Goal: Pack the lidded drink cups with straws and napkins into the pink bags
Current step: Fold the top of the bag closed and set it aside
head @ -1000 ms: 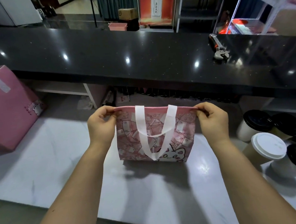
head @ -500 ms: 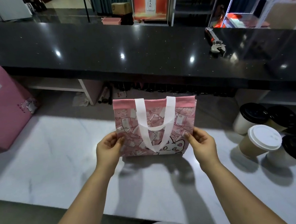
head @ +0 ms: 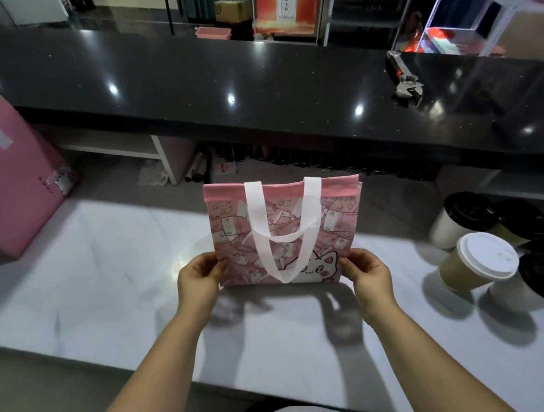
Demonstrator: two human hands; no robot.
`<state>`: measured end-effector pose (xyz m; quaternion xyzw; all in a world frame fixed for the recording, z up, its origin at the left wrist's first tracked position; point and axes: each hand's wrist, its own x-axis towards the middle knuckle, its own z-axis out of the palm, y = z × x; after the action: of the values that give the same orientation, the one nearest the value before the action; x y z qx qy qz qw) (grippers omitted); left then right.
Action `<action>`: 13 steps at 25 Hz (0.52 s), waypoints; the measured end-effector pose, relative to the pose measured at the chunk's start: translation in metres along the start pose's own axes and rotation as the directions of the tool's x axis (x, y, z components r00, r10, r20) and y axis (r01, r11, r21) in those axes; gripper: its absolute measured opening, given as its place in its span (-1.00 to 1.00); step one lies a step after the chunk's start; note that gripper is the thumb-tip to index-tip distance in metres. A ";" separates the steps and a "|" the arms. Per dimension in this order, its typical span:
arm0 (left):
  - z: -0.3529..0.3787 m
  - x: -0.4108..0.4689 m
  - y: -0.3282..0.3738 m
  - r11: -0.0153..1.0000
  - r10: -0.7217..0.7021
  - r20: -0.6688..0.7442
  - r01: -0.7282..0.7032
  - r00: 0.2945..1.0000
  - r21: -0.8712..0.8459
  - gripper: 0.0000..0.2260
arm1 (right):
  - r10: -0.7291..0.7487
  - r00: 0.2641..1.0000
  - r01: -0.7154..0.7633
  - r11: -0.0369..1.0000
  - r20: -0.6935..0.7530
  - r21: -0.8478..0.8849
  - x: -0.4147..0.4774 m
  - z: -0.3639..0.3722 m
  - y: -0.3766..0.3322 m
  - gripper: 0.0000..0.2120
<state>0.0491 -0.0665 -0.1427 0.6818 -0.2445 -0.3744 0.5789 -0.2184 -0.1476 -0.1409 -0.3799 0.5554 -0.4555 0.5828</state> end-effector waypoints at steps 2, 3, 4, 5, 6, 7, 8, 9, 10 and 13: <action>-0.003 -0.001 -0.003 1.000 0.002 -0.004 -0.002 1.000 -0.002 -0.89 | -0.010 1.000 0.011 0.999 0.009 -0.043 0.001 -0.001 0.000 -0.84; -0.004 -0.004 -0.004 1.000 -0.003 -0.017 0.004 1.000 0.020 -0.88 | -0.010 1.000 0.011 0.997 0.017 -0.071 0.000 -0.002 0.001 -0.85; -0.005 -0.009 -0.006 0.999 -0.010 -0.037 0.011 0.999 0.045 -0.88 | -0.015 1.000 0.017 0.995 0.017 -0.094 -0.002 -0.002 0.001 -0.85; -0.004 -0.014 -0.005 0.999 -0.007 -0.066 0.011 0.998 0.050 -0.88 | -0.036 0.999 0.037 0.994 0.011 -0.105 -0.005 0.000 -0.001 -0.85; -0.004 -0.019 -0.003 1.000 0.007 -0.107 -0.005 0.994 0.026 -0.89 | -0.077 0.997 0.077 0.991 0.012 -0.106 -0.006 0.006 -0.006 -0.85; -0.005 -0.023 0.002 1.000 0.024 -0.161 -0.027 0.987 -0.014 -0.91 | -0.118 0.993 0.120 0.989 0.020 -0.090 -0.007 0.016 -0.013 -0.83; -0.007 -0.028 0.009 0.997 0.036 -0.222 -0.051 0.974 -0.062 -0.92 | -0.146 0.989 0.148 0.987 0.037 -0.057 -0.007 0.027 -0.023 -0.81; -0.013 -0.033 0.016 0.990 0.042 -0.283 -0.077 0.958 -0.116 -0.94 | -0.161 0.985 0.163 0.987 0.065 -0.017 -0.008 0.041 -0.033 -0.80; -0.021 -0.038 0.023 0.981 0.048 -0.341 -0.109 0.939 -0.160 -0.94 | -0.172 0.980 0.171 0.985 0.103 0.021 -0.009 0.056 -0.043 -0.80; -0.063 -0.052 0.040 0.970 0.050 -0.500 -0.162 0.865 -0.183 -0.94 | -0.170 0.949 0.145 0.983 0.265 0.109 -0.017 0.107 -0.065 -0.85</action>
<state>0.0718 0.0026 -0.0893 0.6720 -0.0841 -0.1808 0.7132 -0.1191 -0.1577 -0.0643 -0.4561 0.4168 -0.4679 0.6320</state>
